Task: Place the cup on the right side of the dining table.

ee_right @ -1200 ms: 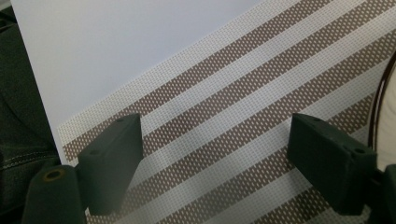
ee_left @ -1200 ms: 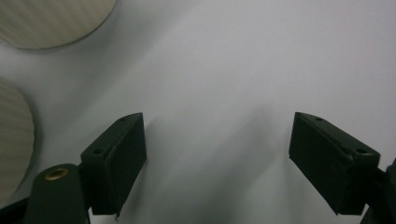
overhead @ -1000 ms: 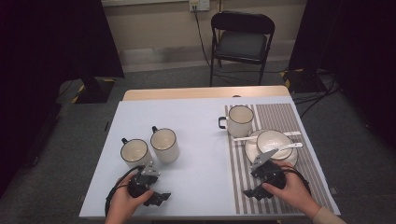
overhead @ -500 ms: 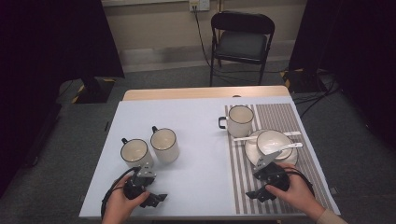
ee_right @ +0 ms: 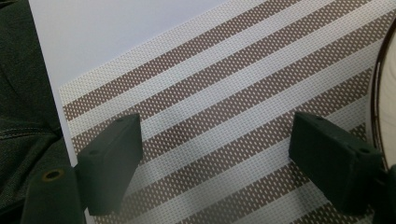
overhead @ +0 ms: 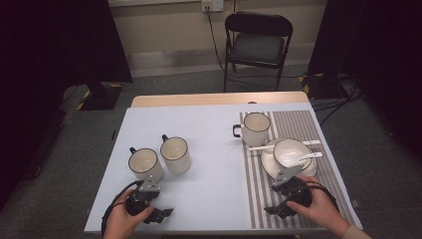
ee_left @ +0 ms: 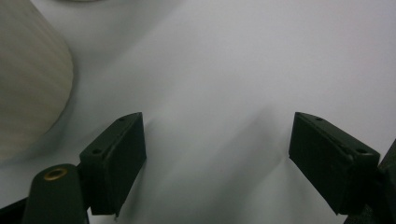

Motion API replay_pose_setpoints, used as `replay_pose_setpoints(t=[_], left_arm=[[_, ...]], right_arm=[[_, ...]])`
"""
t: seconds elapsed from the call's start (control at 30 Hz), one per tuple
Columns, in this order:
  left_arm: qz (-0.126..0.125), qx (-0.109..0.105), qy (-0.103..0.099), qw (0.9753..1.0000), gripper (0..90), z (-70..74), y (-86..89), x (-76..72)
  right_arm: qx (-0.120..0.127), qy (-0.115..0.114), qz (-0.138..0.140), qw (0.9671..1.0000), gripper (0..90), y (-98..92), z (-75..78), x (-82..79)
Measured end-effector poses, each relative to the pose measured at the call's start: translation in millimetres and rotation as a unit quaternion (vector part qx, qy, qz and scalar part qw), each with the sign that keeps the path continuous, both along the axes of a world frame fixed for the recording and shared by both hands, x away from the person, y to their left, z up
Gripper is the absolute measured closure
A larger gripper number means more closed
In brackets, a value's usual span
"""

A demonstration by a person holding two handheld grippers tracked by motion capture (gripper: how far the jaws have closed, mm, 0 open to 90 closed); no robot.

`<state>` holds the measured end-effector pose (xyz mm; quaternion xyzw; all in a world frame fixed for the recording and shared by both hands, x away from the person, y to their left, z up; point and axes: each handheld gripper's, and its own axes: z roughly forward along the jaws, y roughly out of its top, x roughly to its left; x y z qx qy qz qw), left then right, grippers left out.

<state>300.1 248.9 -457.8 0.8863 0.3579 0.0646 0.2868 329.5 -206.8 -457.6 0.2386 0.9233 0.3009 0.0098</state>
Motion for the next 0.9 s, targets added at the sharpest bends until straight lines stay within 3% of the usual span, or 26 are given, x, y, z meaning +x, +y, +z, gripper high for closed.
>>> replay_pose_setpoints(t=[0.47,0.67,0.9], left_arm=[[-0.002,-0.006,-0.012,0.9999,18.1,-1.9,11.6,-4.7],[-0.01,-0.013,-0.019,0.9997,17.8,-3.7,15.2,-6.7],[-0.038,-0.018,-0.042,0.9982,17.8,-7.4,20.7,-9.7]], right_arm=[[0.025,-0.034,0.016,0.999,16.8,-7.4,-6.3,-5.7],[0.04,-0.04,0.017,0.9983,16.7,-11.0,-8.7,-7.0],[0.055,-0.052,0.017,0.997,16.7,-14.4,-12.1,-9.9]])
